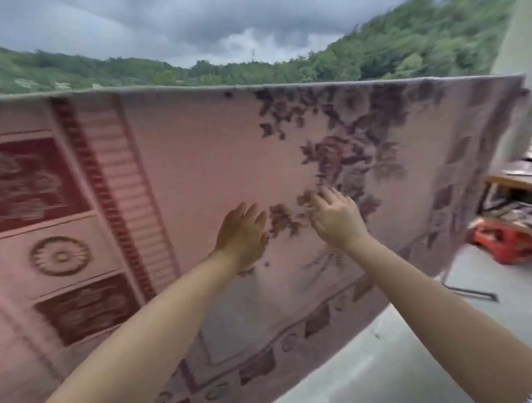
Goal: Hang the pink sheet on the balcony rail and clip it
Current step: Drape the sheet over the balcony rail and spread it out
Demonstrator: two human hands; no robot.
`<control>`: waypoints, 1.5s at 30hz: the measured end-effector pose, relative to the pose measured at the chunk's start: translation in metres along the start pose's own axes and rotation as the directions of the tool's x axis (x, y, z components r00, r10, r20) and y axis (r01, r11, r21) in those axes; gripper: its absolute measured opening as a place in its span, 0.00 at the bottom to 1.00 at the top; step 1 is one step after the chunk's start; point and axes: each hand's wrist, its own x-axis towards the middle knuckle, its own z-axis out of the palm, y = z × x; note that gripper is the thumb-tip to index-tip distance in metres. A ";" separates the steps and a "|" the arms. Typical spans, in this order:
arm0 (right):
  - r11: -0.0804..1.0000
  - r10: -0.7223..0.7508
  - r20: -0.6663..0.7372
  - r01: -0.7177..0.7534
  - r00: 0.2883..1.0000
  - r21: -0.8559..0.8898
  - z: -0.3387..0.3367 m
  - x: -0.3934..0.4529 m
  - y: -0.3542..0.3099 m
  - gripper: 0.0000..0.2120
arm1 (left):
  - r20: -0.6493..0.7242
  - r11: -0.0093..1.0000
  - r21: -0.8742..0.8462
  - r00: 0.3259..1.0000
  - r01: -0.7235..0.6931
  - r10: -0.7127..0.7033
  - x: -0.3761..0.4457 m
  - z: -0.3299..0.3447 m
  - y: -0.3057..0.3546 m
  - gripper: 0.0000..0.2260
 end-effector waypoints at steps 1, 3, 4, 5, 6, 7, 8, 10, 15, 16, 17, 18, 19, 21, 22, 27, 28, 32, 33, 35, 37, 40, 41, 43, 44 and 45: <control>0.999 0.044 0.035 -0.043 0.998 -0.016 -0.001 -0.008 0.028 0.30 | 0.013 0.999 -0.024 0.999 -0.036 0.036 0.017 0.015 0.024 0.22; 0.989 0.145 0.028 -0.145 0.989 -0.031 -0.006 -0.023 0.093 0.30 | 0.069 0.993 -0.026 0.991 -0.111 0.113 0.057 0.038 0.083 0.25; 0.980 0.195 0.032 -0.194 0.980 -0.035 -0.007 -0.030 0.124 0.33 | 0.107 0.992 -0.035 0.986 -0.125 0.128 0.076 0.047 0.111 0.23; 0.969 0.246 0.045 -0.244 0.968 -0.049 -0.011 -0.038 0.154 0.36 | 0.140 0.988 -0.043 0.978 -0.148 0.152 0.094 0.055 0.138 0.22; 0.958 0.285 0.059 -0.281 0.957 -0.065 -0.011 -0.044 0.180 0.39 | 0.157 0.984 -0.041 0.972 -0.171 0.176 0.110 0.062 0.159 0.23; 0.939 0.341 0.085 -0.335 0.936 -0.080 -0.012 -0.052 0.209 0.41 | 0.163 0.979 -0.045 0.965 -0.199 0.204 0.128 0.068 0.185 0.23; 0.916 0.398 0.103 -0.389 0.912 -0.095 -0.014 -0.058 0.236 0.39 | 0.170 0.972 -0.048 0.957 -0.230 0.235 0.145 0.077 0.208 0.23; 0.868 0.490 0.134 -0.468 0.861 -0.167 -0.010 -0.068 0.293 0.30 | 0.181 0.960 -0.081 0.943 -0.269 0.280 0.184 0.097 0.252 0.23; 0.747 0.645 0.146 -0.580 0.750 -0.325 -0.013 -0.049 0.436 0.22 | 0.174 0.936 -0.118 0.921 -0.332 0.349 0.307 0.143 0.348 0.22; 0.730 0.664 0.143 -0.595 0.734 -0.337 -0.017 -0.039 0.462 0.22 | 0.161 0.932 -0.129 0.921 -0.338 0.356 0.334 0.147 0.362 0.21; 0.713 0.683 0.131 -0.616 0.719 -0.335 -0.023 -0.024 0.493 0.22 | 0.143 0.926 -0.147 0.918 -0.349 0.369 0.366 0.150 0.380 0.21; 0.698 0.698 0.109 -0.639 0.707 -0.325 -0.029 -0.008 0.524 0.23 | 0.118 0.919 -0.160 0.917 -0.361 0.381 0.397 0.153 0.397 0.21; 0.686 0.708 0.083 -0.656 0.701 -0.314 -0.037 0.011 0.554 0.23 | 0.091 0.911 -0.164 0.914 -0.379 0.397 0.431 0.154 0.414 0.21; 0.671 0.716 0.044 -0.669 0.697 -0.319 -0.049 0.046 0.603 0.23 | 0.048 0.897 -0.170 0.905 -0.409 0.422 0.488 0.151 0.443 0.21; 0.672 0.712 0.024 -0.670 0.702 -0.315 -0.055 0.066 0.632 0.23 | 0.016 0.889 -0.174 0.902 -0.423 0.432 0.521 0.150 0.460 0.20; 0.682 0.700 -0.012 -0.673 0.714 -0.286 -0.069 0.150 0.745 0.23 | -0.065 0.887 -0.116 0.894 -0.447 0.443 0.647 0.150 0.531 0.19; 0.683 0.698 -0.023 -0.676 0.715 -0.279 -0.070 0.167 0.771 0.23 | -0.076 0.891 -0.098 0.896 -0.443 0.437 0.672 0.153 0.546 0.18; 0.721 0.661 -0.057 -0.654 0.749 -0.228 -0.076 0.236 0.877 0.23 | -0.130 0.905 -0.045 0.901 -0.423 0.414 0.771 0.162 0.607 0.17; 0.741 0.642 -0.069 -0.641 0.764 -0.202 -0.077 0.253 0.904 0.22 | -0.146 0.910 -0.039 0.904 -0.412 0.402 0.795 0.165 0.622 0.17; 0.781 0.597 -0.095 -0.604 0.797 -0.161 -0.082 0.293 0.957 0.22 | -0.167 0.929 -0.032 0.918 -0.369 0.359 0.847 0.166 0.651 0.17; 0.816 0.551 -0.118 -0.563 0.826 -0.132 -0.087 0.330 1.002 0.23 | -0.189 0.950 -0.016 0.934 -0.313 0.305 0.894 0.167 0.672 0.17; 0.861 0.480 -0.150 -0.497 0.864 -0.106 -0.089 0.390 1.067 0.22 | -0.229 0.969 0.032 0.941 -0.247 0.248 0.964 0.166 0.698 0.19; 0.869 0.471 -0.154 -0.487 0.869 -0.087 -0.088 0.406 1.083 0.21 | -0.235 0.969 0.073 0.941 -0.235 0.245 0.981 0.165 0.702 0.19; 0.884 0.453 -0.174 -0.466 0.874 -0.040 -0.087 0.443 1.117 0.20 | -0.240 0.968 0.136 0.942 -0.208 0.236 1.020 0.162 0.711 0.21; 0.888 0.452 -0.189 -0.460 0.871 0.005 -0.087 0.460 1.132 0.20 | -0.257 0.971 0.151 0.941 -0.186 0.221 1.038 0.163 0.716 0.22; 0.892 0.451 -0.200 -0.448 0.870 0.062 -0.085 0.485 1.152 0.20 | -0.281 0.974 0.175 0.941 -0.143 0.189 1.062 0.163 0.722 0.22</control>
